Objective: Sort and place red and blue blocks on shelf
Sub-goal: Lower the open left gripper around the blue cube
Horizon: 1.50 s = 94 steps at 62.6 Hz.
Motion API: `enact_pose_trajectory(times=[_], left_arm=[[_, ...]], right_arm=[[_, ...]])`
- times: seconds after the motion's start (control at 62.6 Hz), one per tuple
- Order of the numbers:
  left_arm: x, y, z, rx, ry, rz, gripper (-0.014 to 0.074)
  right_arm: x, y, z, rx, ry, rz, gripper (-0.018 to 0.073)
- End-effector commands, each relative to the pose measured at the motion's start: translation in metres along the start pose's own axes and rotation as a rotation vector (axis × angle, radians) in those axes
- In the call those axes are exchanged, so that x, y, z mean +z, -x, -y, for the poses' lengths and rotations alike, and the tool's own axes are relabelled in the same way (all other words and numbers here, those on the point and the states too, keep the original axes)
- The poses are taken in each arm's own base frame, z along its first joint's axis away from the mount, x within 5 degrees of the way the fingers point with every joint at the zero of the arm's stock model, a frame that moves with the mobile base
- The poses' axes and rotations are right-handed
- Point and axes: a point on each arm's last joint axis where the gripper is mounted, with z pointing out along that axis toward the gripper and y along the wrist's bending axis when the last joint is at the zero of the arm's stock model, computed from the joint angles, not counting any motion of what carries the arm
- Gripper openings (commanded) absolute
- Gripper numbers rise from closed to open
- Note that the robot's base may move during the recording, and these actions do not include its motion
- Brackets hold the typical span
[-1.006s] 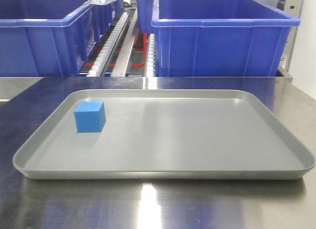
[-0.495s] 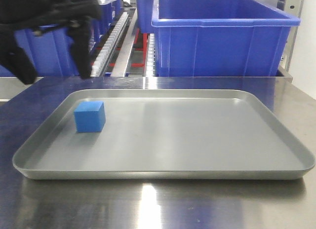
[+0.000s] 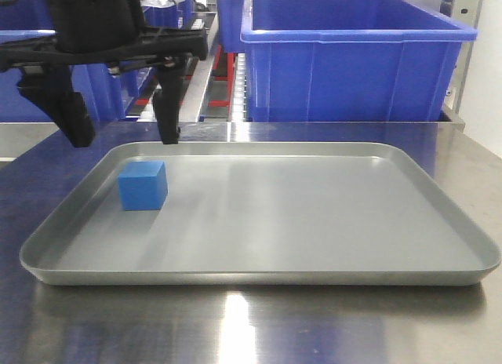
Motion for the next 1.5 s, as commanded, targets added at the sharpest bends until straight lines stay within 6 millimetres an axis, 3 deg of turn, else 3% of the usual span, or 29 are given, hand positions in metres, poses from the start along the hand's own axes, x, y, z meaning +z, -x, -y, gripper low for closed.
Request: enact_pose_trajectory(times=[0.0,0.766,1.277,1.485], left_arm=[[-0.023,0.007,0.005,-0.027,-0.041,0.077,0.0588],[0.015,0.01,0.009,-0.024,0.028,-0.03,0.0587],[0.027,0.01,0.015,-0.012,0.024,-0.035,0.0584],[0.027,0.01,0.016,-0.01,0.022,-0.034,0.0466]], right_arm=[[-0.002,0.018,0.0,-0.011,-0.004,0.123,0.0048],[-0.002,0.018,0.0,-0.011,-0.004,0.123,0.0048],[-0.002,0.018,0.0,-0.011,-0.004,0.123,0.0048],[-0.002,0.018,0.0,-0.011,-0.004,0.123,0.0048]])
